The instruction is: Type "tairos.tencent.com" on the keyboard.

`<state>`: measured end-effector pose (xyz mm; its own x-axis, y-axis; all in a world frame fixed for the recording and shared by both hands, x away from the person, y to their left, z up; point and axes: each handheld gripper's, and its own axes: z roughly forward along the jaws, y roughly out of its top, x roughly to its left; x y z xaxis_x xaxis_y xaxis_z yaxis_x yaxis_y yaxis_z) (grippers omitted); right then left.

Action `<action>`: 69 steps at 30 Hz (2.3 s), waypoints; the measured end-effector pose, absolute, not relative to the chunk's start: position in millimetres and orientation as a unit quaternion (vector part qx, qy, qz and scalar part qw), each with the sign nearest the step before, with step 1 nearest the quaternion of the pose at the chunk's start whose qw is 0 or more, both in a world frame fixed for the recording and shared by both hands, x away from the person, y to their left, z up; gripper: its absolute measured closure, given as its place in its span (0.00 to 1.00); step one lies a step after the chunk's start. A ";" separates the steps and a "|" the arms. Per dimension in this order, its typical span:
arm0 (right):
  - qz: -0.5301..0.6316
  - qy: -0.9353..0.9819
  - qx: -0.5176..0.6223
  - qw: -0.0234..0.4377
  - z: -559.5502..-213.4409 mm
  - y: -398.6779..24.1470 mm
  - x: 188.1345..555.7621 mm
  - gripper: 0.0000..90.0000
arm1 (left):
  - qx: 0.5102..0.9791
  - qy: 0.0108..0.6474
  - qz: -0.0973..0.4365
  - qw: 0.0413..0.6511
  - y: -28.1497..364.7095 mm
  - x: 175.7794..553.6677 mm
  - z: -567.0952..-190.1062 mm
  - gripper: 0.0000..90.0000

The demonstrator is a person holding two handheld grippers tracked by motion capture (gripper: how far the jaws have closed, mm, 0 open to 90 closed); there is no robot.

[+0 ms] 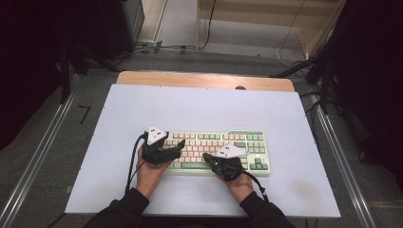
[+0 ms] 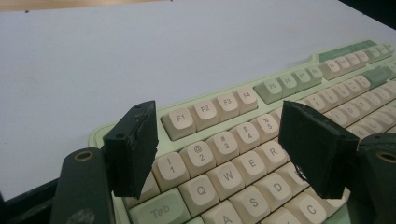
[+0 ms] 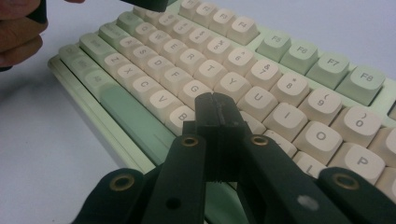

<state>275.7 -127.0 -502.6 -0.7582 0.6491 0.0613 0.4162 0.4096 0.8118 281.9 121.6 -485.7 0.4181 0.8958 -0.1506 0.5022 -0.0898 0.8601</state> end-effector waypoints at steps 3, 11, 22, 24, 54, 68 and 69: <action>0.435 0.830 0.326 0.125 -503.4 -127.6 277.7 0.97 | 0.707 0.495 0.215 0.458 121.2 281.6 -485.7 0.32; 0.479 0.799 0.341 0.126 -489.0 -141.6 278.4 0.85 | 0.707 0.495 0.214 0.458 120.9 281.9 -486.0 0.32; 0.482 0.774 0.391 0.125 -486.7 -153.2 286.6 0.30 | 0.711 0.481 0.208 0.469 118.9 280.0 -485.7 0.45; 0.483 0.772 0.392 0.129 -486.3 -154.0 286.7 0.29 | 0.714 0.471 0.193 0.481 118.9 280.1 -485.9 0.59; 0.476 0.764 0.412 0.144 -489.2 -165.5 289.8 0.29 | 0.751 0.417 0.153 0.488 89.4 286.6 -487.4 1.00; 0.473 0.764 0.413 0.145 -489.3 -166.5 290.2 0.29 | 0.760 0.420 0.146 0.474 83.6 289.7 -491.0 1.00; 0.473 0.765 0.414 0.144 -489.4 -166.4 290.3 0.29 | 0.760 0.421 0.146 0.472 83.1 290.0 -491.3 1.00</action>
<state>290.3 -166.4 -489.4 -0.6162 0.7689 0.1704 0.4958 0.2107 0.8425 290.0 83.1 -491.3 0.6025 0.7785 -0.1758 0.5027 -0.1991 0.8412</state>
